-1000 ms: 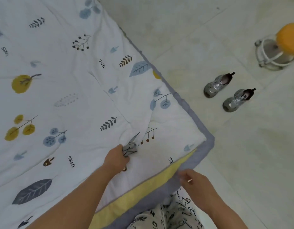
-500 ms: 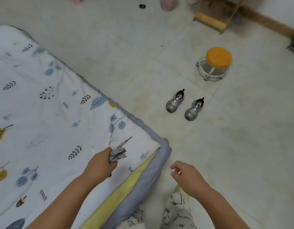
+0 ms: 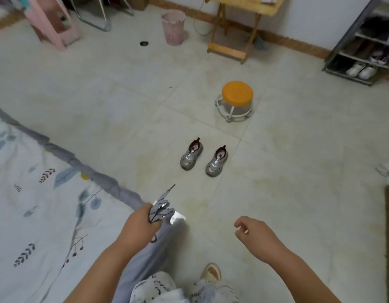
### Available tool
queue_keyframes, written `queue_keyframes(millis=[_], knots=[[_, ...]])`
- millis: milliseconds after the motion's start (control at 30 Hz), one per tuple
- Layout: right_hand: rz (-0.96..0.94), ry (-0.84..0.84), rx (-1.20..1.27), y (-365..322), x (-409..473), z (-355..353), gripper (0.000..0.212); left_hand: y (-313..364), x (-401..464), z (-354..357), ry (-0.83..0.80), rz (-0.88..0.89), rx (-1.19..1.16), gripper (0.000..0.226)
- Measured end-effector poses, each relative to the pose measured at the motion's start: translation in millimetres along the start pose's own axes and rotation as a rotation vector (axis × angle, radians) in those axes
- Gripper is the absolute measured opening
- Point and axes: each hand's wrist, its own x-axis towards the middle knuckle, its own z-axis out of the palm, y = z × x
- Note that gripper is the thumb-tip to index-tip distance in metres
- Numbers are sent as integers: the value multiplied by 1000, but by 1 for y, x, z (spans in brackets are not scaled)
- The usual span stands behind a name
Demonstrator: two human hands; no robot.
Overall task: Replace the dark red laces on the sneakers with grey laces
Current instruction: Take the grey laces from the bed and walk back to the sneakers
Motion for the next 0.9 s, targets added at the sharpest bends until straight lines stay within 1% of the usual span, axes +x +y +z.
queue_keyframes(millis=[100, 233, 300, 433, 567, 667, 767, 900], knots=[[3, 19, 44, 8, 19, -22, 27, 17, 19, 7, -22, -15, 23, 9], [-14, 18, 88, 2, 53, -42, 26, 40, 56, -1, -34, -43, 20, 4], [-8, 12, 96, -3, 73, -52, 26, 52, 82, -7, -21, -51, 23, 5], [36, 40, 135, -18, 114, -89, 24, 80, 141, -29, -20, -37, 83, 9], [40, 97, 155, -31, 150, -131, 23, 119, 197, -52, -47, 16, 126, 12], [48, 109, 159, -35, 175, -159, 22, 149, 231, -66, -70, 42, 106, 12], [45, 99, 152, -35, 200, -183, 18, 171, 259, -73, -55, 53, 79, 13], [6, 92, 138, -39, 249, -227, 22, 194, 293, -78, -22, 4, 44, 12]])
